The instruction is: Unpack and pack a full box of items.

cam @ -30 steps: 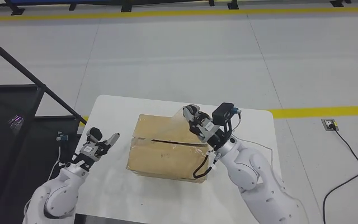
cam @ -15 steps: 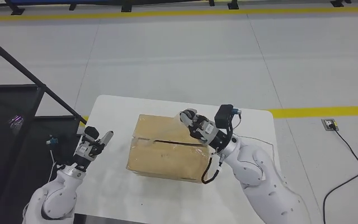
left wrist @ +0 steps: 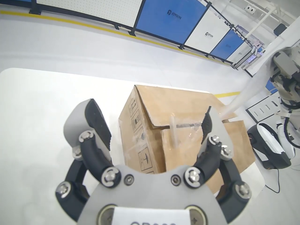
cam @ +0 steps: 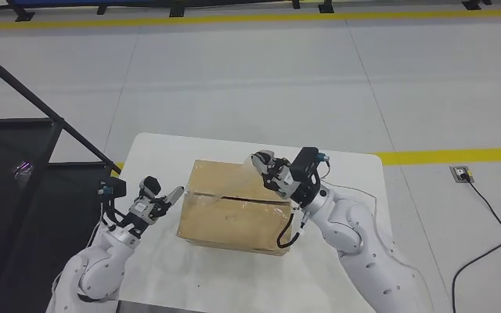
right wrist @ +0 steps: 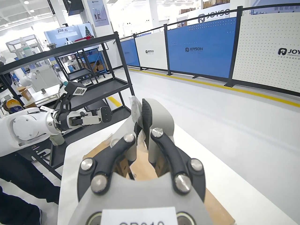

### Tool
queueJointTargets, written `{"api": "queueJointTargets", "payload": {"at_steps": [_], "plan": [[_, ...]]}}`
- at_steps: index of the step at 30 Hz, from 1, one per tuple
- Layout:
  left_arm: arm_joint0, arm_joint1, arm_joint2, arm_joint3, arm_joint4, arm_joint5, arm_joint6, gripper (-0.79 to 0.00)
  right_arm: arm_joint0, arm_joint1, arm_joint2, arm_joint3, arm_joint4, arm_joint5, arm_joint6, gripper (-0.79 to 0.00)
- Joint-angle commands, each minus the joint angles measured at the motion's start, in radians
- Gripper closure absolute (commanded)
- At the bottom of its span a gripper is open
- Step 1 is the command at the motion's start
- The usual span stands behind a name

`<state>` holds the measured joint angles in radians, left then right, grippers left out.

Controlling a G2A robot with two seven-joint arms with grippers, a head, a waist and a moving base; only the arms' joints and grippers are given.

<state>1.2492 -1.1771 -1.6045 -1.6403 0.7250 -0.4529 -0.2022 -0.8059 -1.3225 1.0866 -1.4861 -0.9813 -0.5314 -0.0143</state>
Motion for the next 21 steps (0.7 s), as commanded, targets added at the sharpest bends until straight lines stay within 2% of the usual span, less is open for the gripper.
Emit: {"api": "queueJointTargets", "payload": {"at_steps": [1,6,9,11,14,21], "plan": [[0.006,-0.003,0.019,-0.022,-0.034,-0.003,0.020,-0.785,-0.003,0.000,0.001,0.001,-0.002,-0.002,-0.002,0.000],[0.010,-0.004,0.034,-0.071,-0.277,-0.038,-0.078,-0.785,-0.011,0.000,0.006,0.003,-0.003,-0.006,-0.004,0.000],[-0.014,-0.005,0.055,-0.057,-0.494,-0.037,-0.177,-0.785,-0.014,0.000,0.008,0.004,-0.004,-0.008,-0.004,0.000],[-0.051,-0.004,0.066,-0.006,-0.686,-0.011,-0.281,-0.785,-0.016,0.000,0.009,0.004,-0.006,-0.009,-0.005,0.000],[-0.112,-0.004,0.087,0.080,-0.861,0.022,-0.398,-0.785,-0.019,0.000,0.011,0.004,-0.009,-0.008,-0.007,0.000],[-0.205,-0.006,0.144,0.207,-0.996,0.073,-0.531,-0.785,-0.023,-0.001,0.014,0.007,-0.013,-0.010,-0.007,0.000]]}}
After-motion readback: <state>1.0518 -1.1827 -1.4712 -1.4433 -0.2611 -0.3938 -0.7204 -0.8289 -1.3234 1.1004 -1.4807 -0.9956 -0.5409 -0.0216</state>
